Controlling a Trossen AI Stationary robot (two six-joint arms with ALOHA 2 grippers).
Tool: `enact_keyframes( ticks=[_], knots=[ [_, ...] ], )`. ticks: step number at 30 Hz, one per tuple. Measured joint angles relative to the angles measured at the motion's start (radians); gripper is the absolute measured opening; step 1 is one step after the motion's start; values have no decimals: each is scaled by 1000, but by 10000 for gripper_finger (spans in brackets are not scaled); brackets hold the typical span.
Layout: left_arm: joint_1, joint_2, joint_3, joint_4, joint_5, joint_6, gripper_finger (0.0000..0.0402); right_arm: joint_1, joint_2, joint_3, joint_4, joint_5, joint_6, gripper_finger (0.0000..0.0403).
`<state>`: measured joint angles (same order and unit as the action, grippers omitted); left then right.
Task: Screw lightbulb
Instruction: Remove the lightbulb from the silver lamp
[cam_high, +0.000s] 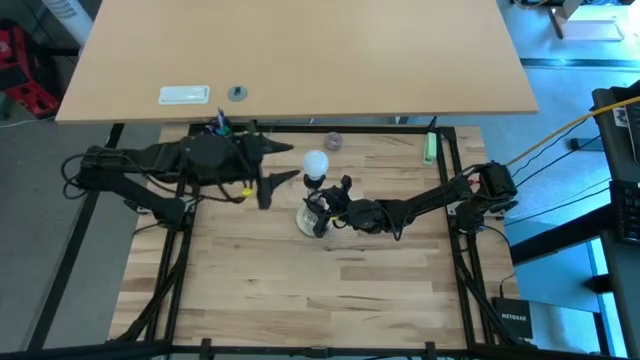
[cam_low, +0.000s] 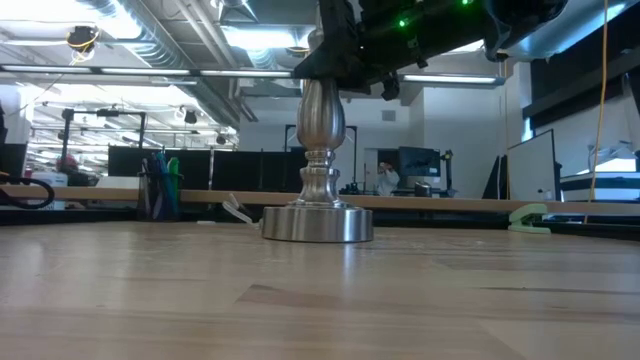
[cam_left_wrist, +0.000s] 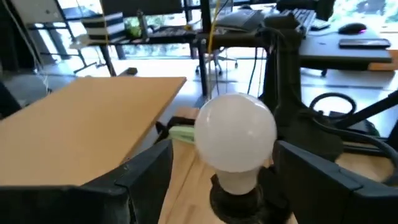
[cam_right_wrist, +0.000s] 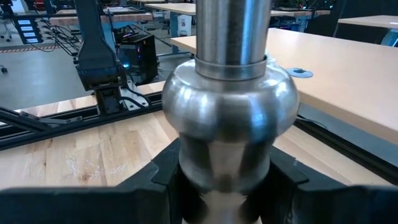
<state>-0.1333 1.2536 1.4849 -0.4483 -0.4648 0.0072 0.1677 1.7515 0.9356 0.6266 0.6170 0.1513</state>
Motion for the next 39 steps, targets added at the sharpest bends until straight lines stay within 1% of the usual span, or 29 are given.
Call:
enact_keyframes(
  ticks=[6,9,14,15,19,21,23,24,25,29,30,32,36,38,39],
  knots=[
    [13,46,-1,22,114,-37,265,0,0,0,0,0,0,138],
    [-5,50,-1,23,133,-54,265,0,0,0,0,5,-1,138],
    [-57,44,-1,41,136,-79,265,2,0,0,0,1,-15,138],
    [-67,44,-1,49,152,-89,265,1,0,0,0,1,-14,138],
    [-92,58,-2,42,332,-121,265,0,1,0,2,-2,-3,138],
    [-103,67,-2,37,350,-122,265,0,1,0,1,-1,-3,138],
    [-111,69,-2,37,337,-109,265,0,1,0,0,-4,-3,138],
    [-110,68,-2,38,307,-105,265,0,1,0,1,-2,-3,138],
    [-109,63,-2,37,259,-102,265,0,1,0,1,-1,-3,138],
    [-105,39,-2,5,-8,-72,265,0,1,0,1,-2,-3,138],
    [-98,38,-2,-1,-53,-68,265,0,1,0,1,-2,-4,138],
    [-82,41,-5,-21,-75,-71,265,0,1,0,1,-1,-4,138],
    [-52,69,-9,-22,-70,-85,265,0,1,0,2,-1,-5,138],
    [-49,72,-9,-1,-43,-82,265,0,1,0,1,-1,-5,138],
    [-51,72,-9,8,-13,-80,265,0,1,0,1,0,-5,138]
  ],
)
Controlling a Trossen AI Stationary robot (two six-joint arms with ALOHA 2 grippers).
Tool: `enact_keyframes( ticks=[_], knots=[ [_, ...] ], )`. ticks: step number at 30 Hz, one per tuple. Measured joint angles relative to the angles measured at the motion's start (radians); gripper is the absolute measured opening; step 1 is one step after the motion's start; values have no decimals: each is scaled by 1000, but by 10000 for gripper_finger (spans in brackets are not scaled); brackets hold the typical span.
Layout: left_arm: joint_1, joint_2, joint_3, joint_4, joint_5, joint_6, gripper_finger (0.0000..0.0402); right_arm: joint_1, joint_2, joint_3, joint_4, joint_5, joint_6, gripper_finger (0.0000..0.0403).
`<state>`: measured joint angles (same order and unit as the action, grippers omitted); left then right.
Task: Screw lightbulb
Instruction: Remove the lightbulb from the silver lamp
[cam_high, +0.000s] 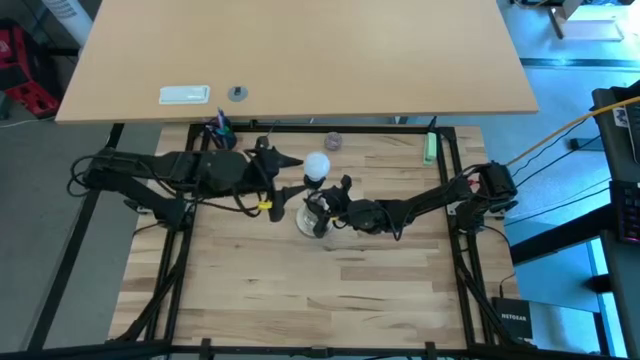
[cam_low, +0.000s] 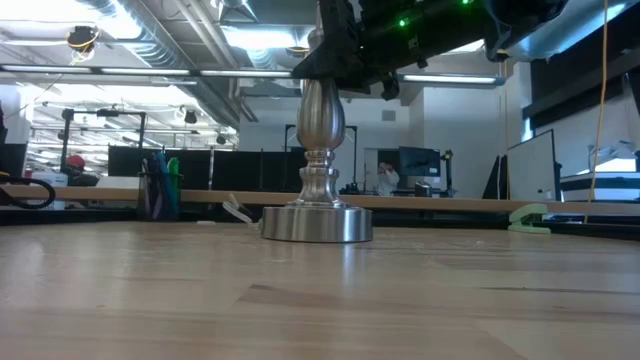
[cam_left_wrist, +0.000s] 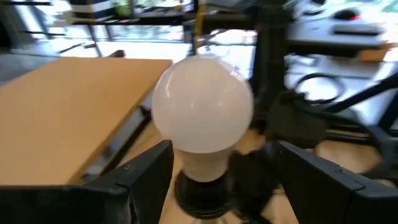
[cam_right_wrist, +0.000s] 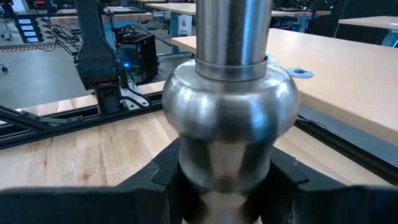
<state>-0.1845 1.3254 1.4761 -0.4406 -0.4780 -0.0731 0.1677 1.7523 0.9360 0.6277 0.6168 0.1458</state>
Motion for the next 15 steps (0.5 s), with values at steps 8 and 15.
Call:
enact_keyframes(
  ticks=[8,15],
  knots=[
    [-67,8,0,29,82,-54,265,2,-2,-1,0,-1,-21,138],
    [-110,39,0,14,214,-101,265,-5,0,0,3,-6,-7,138]
  ],
)
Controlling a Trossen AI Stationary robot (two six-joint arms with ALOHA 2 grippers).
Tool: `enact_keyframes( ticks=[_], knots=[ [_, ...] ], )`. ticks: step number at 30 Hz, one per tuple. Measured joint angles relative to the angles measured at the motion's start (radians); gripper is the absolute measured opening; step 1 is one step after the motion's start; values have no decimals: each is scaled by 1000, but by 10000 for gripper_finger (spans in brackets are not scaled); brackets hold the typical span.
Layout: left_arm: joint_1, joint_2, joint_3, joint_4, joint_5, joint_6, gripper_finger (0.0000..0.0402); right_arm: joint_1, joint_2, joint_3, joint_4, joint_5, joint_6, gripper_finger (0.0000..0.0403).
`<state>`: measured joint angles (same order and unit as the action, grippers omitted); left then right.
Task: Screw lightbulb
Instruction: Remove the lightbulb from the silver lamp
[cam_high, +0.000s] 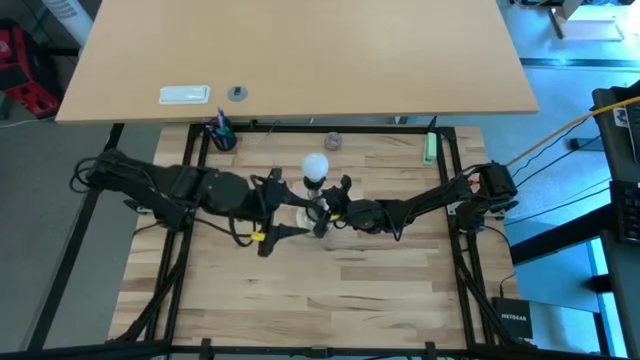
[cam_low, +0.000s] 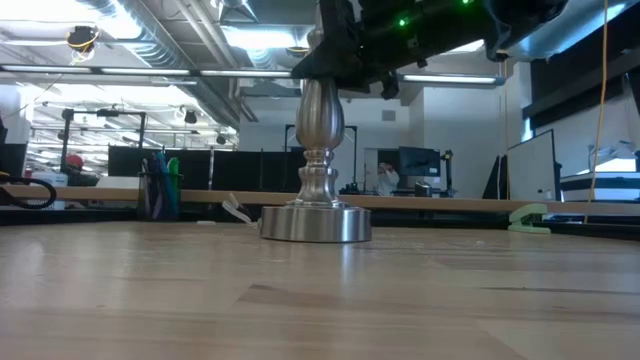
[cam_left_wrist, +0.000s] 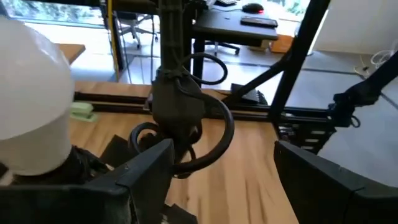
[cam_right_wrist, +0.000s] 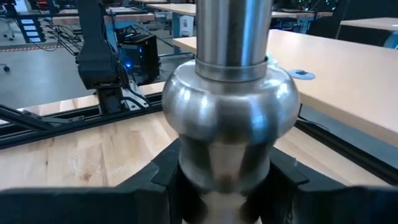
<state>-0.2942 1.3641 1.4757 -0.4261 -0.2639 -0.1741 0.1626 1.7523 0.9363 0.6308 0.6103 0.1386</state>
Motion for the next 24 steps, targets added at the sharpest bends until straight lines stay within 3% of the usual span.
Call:
enact_keyframes(
  ticks=[5,10,12,20,24],
  knots=[
    [-11,-25,0,-14,-64,22,265,0,0,0,-3,-3,11,138],
    [4,-80,2,-46,-333,55,265,0,0,0,-3,-4,12,138],
    [29,-82,2,-50,-380,52,265,0,0,0,-2,-3,12,138],
    [98,-56,1,-16,-216,23,265,0,0,0,-1,-4,12,138],
    [63,-60,2,32,-56,15,265,1,0,-1,-1,-2,10,138]
  ],
)
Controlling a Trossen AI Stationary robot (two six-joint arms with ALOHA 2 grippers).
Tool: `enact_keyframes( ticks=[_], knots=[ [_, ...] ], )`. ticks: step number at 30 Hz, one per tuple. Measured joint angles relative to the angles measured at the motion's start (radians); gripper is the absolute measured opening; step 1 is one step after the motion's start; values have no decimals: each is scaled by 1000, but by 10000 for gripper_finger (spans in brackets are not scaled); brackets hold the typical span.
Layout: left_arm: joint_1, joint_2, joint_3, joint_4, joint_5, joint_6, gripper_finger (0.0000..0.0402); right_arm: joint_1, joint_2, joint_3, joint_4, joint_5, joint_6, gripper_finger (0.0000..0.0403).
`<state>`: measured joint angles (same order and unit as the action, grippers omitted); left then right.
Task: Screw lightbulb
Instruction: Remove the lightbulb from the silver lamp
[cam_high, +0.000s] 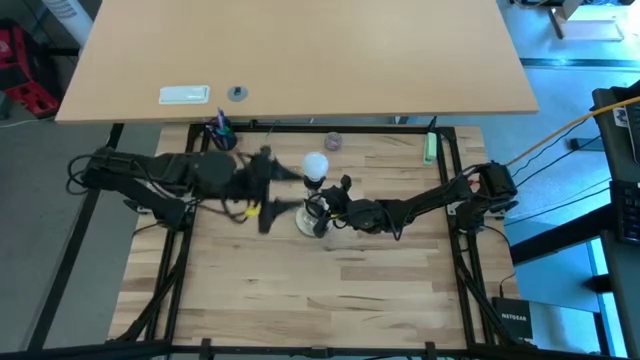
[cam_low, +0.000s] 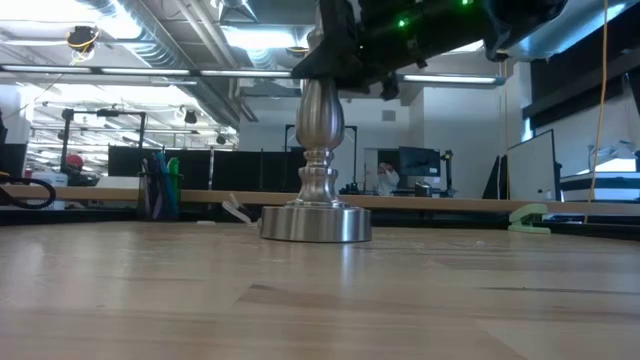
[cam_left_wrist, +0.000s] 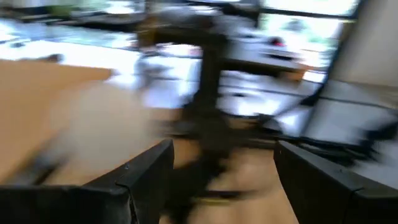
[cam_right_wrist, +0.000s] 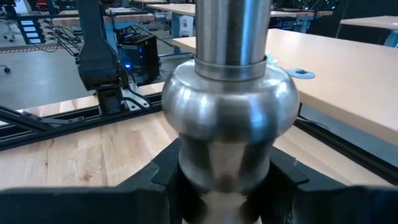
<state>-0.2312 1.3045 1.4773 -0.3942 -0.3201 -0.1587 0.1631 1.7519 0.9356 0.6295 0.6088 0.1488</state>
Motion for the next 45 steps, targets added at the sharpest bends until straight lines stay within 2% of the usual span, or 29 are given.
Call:
enact_keyframes(
  ticks=[3,5,7,12,16,19,24,29,33,36,38,40,42,45],
  knots=[
    [-45,3,0,39,146,35,265,-7,0,0,-1,-18,2,138],
    [-70,2,0,51,183,63,265,-9,0,0,-2,-26,2,138],
    [-83,-3,0,38,166,77,265,-9,0,0,-2,-26,3,138],
    [-80,-15,0,9,-10,106,265,-8,0,0,-2,-27,3,138],
    [-57,-29,0,26,-21,167,265,-8,0,0,-2,-28,4,138],
    [-16,-28,27,-5,-18,147,265,-8,0,0,-2,-29,4,138],
    [31,-19,160,-125,-7,134,265,-8,0,0,-2,-30,4,138],
    [33,9,283,-280,3,154,265,-8,0,0,-2,-30,4,138],
    [55,-12,262,-427,-55,187,265,-8,0,0,-2,-29,3,138],
    [112,-44,162,-419,-49,196,265,-9,0,0,-2,-36,3,138],
    [167,-77,75,-328,25,198,265,-9,0,0,-1,-37,2,138],
    [232,-114,-2,-208,152,202,265,-9,0,0,-1,-37,1,138],
    [302,-133,-63,-74,320,191,265,-9,0,0,-1,-38,1,138],
    [395,-106,-101,25,550,159,265,-9,0,0,-2,-40,1,138]
  ],
)
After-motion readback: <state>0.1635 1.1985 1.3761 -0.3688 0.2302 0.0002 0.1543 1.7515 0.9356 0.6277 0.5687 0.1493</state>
